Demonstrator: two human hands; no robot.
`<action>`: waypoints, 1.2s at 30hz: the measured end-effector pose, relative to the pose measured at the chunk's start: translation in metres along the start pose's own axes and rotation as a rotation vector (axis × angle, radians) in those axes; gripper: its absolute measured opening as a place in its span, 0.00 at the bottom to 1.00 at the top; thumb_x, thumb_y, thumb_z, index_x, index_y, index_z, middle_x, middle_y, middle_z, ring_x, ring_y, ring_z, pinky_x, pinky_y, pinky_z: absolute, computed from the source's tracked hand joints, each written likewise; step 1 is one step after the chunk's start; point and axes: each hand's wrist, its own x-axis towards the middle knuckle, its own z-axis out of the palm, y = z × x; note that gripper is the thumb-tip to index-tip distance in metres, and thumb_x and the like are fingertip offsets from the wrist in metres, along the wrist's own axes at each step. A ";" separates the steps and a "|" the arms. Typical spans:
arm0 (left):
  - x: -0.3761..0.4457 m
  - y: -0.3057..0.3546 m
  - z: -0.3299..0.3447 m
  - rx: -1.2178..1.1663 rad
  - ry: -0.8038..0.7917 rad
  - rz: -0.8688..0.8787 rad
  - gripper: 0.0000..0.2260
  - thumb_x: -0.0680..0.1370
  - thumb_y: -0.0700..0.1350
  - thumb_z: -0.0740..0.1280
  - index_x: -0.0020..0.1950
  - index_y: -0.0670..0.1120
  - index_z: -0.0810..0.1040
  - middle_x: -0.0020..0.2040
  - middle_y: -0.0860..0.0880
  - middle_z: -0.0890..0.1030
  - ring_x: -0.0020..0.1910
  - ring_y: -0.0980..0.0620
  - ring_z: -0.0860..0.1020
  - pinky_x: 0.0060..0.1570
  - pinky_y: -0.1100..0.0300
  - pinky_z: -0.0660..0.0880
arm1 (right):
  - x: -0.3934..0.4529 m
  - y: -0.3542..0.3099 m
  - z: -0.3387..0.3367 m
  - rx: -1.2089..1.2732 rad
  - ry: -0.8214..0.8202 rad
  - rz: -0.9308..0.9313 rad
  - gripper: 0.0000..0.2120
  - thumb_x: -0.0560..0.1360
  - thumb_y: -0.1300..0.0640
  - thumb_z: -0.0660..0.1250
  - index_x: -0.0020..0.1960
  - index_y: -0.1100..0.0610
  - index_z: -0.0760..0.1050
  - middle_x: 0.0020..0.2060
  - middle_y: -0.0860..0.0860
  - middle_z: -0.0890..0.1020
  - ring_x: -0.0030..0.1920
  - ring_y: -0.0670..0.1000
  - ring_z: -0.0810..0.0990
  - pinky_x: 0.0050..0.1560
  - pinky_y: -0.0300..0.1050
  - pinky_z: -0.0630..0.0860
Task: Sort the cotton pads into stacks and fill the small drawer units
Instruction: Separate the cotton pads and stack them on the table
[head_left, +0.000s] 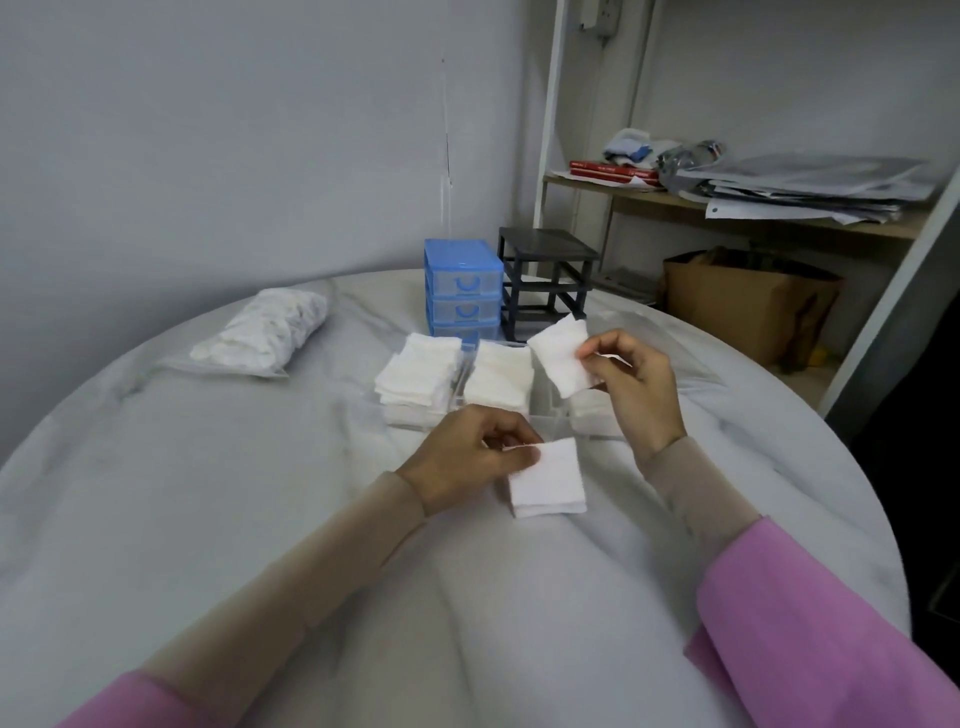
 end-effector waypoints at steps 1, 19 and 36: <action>0.001 0.000 0.000 0.049 0.011 0.020 0.04 0.75 0.36 0.68 0.43 0.45 0.80 0.37 0.52 0.79 0.35 0.61 0.73 0.38 0.70 0.67 | 0.000 0.000 -0.001 -0.004 0.004 0.001 0.08 0.74 0.72 0.60 0.43 0.63 0.74 0.37 0.47 0.76 0.33 0.33 0.74 0.37 0.27 0.71; -0.001 -0.003 0.007 0.321 0.060 -0.080 0.03 0.75 0.49 0.68 0.42 0.57 0.76 0.40 0.58 0.77 0.42 0.58 0.72 0.63 0.50 0.64 | 0.000 0.003 -0.001 -0.033 -0.038 -0.020 0.08 0.74 0.71 0.61 0.42 0.61 0.75 0.39 0.46 0.77 0.38 0.38 0.75 0.37 0.27 0.71; -0.001 -0.001 0.009 0.468 -0.063 0.034 0.06 0.74 0.47 0.69 0.49 0.47 0.79 0.42 0.55 0.74 0.44 0.56 0.71 0.49 0.58 0.68 | 0.000 0.005 -0.002 -0.075 -0.071 -0.053 0.08 0.73 0.67 0.66 0.41 0.54 0.75 0.40 0.44 0.77 0.40 0.42 0.74 0.42 0.32 0.73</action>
